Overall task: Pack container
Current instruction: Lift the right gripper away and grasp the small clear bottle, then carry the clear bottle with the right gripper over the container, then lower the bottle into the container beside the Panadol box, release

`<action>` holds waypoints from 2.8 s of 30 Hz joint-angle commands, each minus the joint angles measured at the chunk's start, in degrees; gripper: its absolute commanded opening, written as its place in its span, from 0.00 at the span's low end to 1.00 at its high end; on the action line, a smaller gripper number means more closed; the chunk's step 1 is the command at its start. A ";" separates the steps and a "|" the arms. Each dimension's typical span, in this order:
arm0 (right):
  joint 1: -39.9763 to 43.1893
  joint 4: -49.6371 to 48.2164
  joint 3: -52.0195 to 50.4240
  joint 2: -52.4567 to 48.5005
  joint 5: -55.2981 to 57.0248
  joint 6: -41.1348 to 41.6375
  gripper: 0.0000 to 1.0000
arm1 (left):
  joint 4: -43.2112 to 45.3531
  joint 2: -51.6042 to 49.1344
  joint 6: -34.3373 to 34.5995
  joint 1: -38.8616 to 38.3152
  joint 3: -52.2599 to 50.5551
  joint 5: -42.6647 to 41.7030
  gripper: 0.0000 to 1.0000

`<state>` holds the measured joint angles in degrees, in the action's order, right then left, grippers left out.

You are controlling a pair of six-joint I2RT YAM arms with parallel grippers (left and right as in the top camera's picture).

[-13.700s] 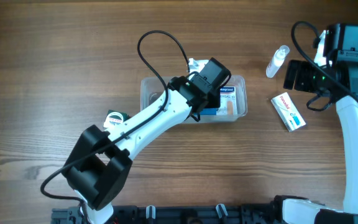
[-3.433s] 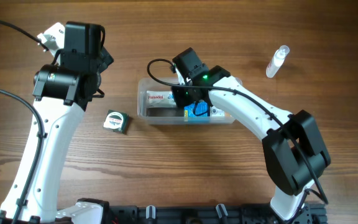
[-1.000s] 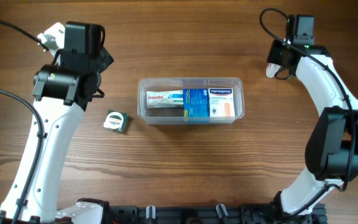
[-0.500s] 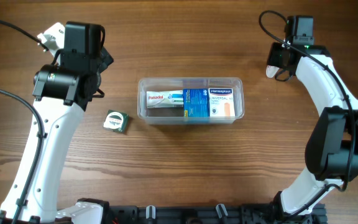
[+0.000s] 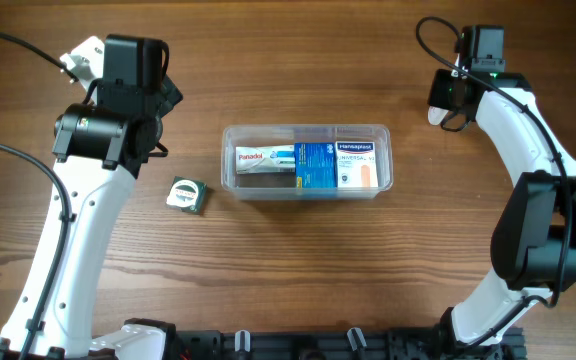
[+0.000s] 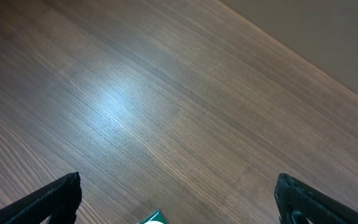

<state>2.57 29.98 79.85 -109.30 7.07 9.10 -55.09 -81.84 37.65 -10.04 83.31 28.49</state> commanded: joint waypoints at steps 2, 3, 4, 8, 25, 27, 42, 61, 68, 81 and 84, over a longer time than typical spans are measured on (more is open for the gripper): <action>0.31 0.28 0.28 -1.14 -1.11 -0.09 0.38 | 0.13 0.20 0.11 0.15 0.37 0.92 1.00; 0.31 0.31 0.28 -1.14 -1.11 -0.11 0.32 | 0.13 0.20 0.11 0.15 0.37 0.94 1.00; 0.31 0.33 0.28 -1.14 -1.11 -0.11 0.27 | 0.13 0.20 0.11 0.15 0.37 0.94 1.00; 0.31 0.42 0.28 -1.07 -1.09 -0.09 0.20 | 0.13 0.20 0.11 0.15 0.37 0.92 1.00; -9.88 6.64 0.83 21.31 2.14 -7.69 0.14 | 0.13 0.20 0.11 0.15 0.37 0.94 1.00; -13.88 7.69 0.83 24.22 2.12 -8.11 0.13 | 0.13 0.20 0.11 0.15 0.37 0.94 1.00; -41.79 14.45 0.46 27.56 -0.48 -13.66 0.07 | 0.13 0.20 0.11 0.15 0.37 0.94 1.00; -43.60 10.69 0.37 9.73 -17.70 -33.77 0.07 | 0.13 0.20 0.11 0.15 0.37 0.94 1.00; -43.60 10.47 0.37 7.43 -17.75 -49.13 0.07 | 0.13 0.20 0.11 0.15 0.37 0.94 1.00; -43.60 8.31 0.37 6.54 -25.18 -52.41 0.07 | 0.13 0.20 0.11 0.15 0.37 0.94 1.00; -43.60 10.01 0.37 6.54 -25.18 -52.46 0.07 | 0.13 0.20 0.11 0.15 0.37 0.94 1.00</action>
<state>-40.80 39.42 79.85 -102.10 -15.25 -42.35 -55.09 -81.84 37.65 -10.04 83.31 28.49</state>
